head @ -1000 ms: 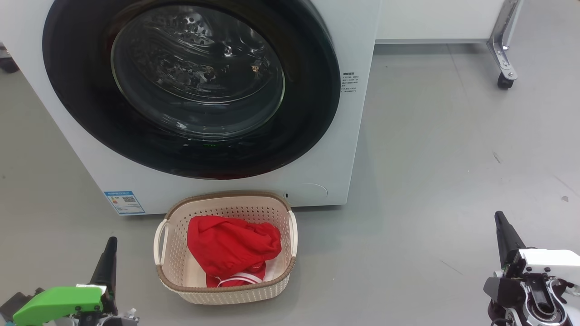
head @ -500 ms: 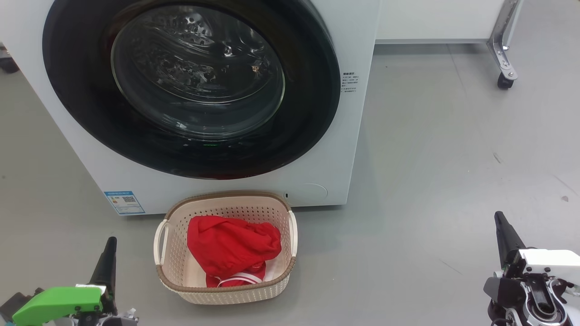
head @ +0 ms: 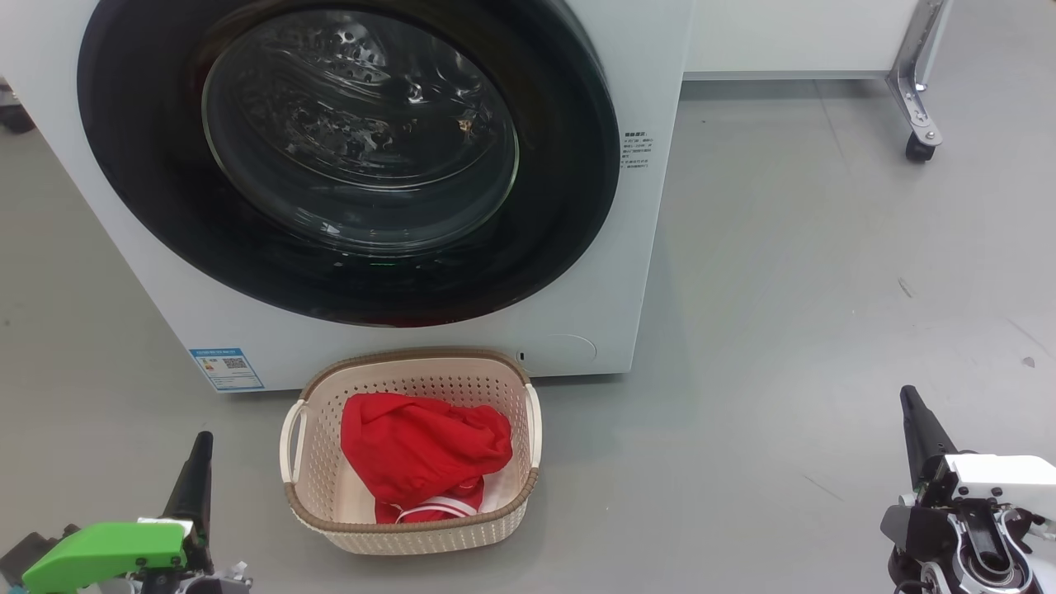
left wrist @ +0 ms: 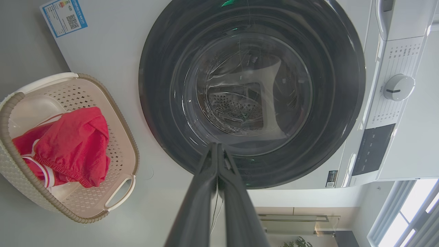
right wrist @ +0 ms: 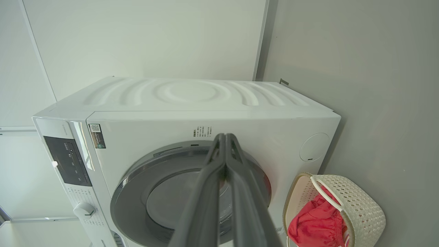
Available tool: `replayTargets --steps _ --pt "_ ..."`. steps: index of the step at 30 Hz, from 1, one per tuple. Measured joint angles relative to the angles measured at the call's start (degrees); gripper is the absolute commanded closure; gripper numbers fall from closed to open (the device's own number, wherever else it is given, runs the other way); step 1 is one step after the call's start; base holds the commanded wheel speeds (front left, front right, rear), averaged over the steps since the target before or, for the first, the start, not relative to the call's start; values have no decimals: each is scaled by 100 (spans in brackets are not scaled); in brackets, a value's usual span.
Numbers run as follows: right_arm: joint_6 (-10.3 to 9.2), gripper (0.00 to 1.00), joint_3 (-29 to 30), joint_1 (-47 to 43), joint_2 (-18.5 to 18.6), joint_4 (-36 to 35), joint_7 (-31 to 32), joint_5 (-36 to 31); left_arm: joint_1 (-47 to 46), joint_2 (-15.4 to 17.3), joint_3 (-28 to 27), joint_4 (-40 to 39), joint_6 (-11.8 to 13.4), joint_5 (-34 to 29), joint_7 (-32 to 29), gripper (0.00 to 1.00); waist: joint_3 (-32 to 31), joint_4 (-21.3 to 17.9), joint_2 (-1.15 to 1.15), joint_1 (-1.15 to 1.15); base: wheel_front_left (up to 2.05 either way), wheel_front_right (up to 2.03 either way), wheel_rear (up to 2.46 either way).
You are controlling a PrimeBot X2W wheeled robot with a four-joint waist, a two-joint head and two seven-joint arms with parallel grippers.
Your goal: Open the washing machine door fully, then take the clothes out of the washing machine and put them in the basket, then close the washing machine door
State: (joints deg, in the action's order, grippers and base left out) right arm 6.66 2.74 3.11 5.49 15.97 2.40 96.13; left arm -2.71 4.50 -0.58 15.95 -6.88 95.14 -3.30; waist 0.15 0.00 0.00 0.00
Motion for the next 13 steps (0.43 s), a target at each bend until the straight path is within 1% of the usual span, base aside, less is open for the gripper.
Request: replayTargets --steps 13 --pt "1 100 9 1 -2 7 7 -1 -2 0 -9 3 0 0 0 100 0 0 0 0 0 0 0"
